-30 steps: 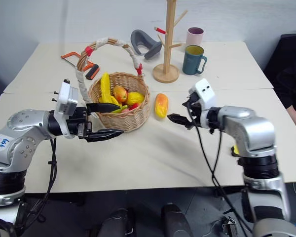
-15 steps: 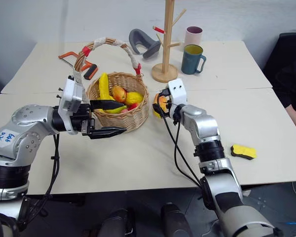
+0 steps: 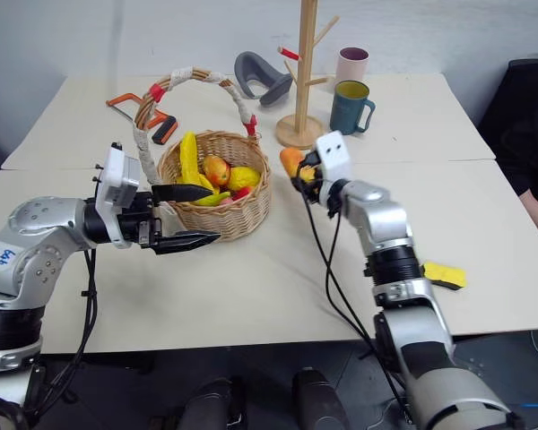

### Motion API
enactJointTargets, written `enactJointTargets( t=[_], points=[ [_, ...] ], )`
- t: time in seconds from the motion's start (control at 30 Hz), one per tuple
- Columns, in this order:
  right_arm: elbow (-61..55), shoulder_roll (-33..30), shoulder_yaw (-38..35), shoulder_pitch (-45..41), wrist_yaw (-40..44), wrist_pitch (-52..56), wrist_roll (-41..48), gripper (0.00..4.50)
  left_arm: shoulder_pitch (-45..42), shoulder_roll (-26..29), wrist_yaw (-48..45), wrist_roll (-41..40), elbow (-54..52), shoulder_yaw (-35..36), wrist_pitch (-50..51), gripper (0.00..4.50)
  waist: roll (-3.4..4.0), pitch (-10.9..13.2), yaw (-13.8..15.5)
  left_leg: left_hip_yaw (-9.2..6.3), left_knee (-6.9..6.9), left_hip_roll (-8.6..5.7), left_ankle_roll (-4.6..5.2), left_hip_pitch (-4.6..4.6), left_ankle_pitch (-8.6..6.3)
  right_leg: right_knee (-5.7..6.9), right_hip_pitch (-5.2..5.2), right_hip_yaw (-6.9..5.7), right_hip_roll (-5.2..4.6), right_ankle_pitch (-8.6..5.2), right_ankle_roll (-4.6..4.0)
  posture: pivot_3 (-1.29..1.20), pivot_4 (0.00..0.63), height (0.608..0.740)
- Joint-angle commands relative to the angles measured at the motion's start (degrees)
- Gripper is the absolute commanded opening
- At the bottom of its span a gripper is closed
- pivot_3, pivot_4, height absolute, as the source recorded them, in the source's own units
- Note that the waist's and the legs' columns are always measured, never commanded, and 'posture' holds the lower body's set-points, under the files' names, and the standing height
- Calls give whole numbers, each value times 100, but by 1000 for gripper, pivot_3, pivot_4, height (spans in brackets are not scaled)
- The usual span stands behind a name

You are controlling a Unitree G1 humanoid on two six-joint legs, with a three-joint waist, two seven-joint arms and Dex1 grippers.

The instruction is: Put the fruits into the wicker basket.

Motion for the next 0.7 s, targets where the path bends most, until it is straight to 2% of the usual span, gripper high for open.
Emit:
enactJointTargets(
  t=[0.03, 0.1, 0.27, 0.37, 0.43, 0.57, 0.63, 0.7],
  points=[
    [-1433, -328, 387, -22, 916, 571, 500, 2366, 52, 82, 83, -103, -232, 276, -21, 4500, 0, 0, -22, 0, -1, 2, 1, 0, -1, -2, 0, 0, 1, 0, 0, 0, 150, 740],
    [-1696, -347, 665, -85, 1082, 526, 448, 2366, 52, 91, 80, -37, -218, 269, -86, 4500, 0, 0, -30, 1, -2, 6, 3, 4, -5, -3, 1, 0, 7, 0, 0, 0, 150, 740],
    [-1885, 105, 1150, -311, 1303, 630, 559, 2366, -92, 103, 53, 28, -133, 212, -163, 4500, 0, 0, -11, 2, 0, 11, 25, 3, -17, -1, 0, 0, 11, 0, -1, 0, 150, 740],
    [-1172, 601, 1357, -699, 977, 120, 178, 2366, -161, 95, 49, 55, -66, 202, -209, 4500, 0, 0, -19, 4, 6, 9, 30, 1, -20, -1, 0, 0, 7, 0, -1, 0, 150, 740],
    [-648, 942, 1188, -923, 714, 4, 150, 2366, -163, 87, 67, 75, -67, 204, -246, 4500, 0, 0, -21, 8, 5, 9, 30, 1, -20, 3, -5, 1, 6, 0, -1, 0, 150, 740],
    [-337, 1005, 1121, -1112, 817, -165, 102, 3656, -118, 110, 149, 16, -163, 298, -213, 4500, -1, 0, 8, 5, 4, 7, 26, -2, -19, 5, -9, -3, 1, 0, -2, 0, 150, 740],
    [-517, 889, 732, -1150, 791, 179, 386, 4298, -79, 149, 152, 8, -185, 332, -210, 4500, -1, 0, 7, 6, 6, 0, 25, -10, -19, -1, -12, -2, -8, 0, -2, 0, 150, 740],
    [-518, 726, 384, -1211, 625, 431, 469, 4298, -64, 187, 157, 12, -181, 362, -224, 4500, -1, 0, 7, 7, 9, -3, 25, -17, -19, -1, -15, -2, -12, 0, -1, 0, 150, 740]
  ],
)
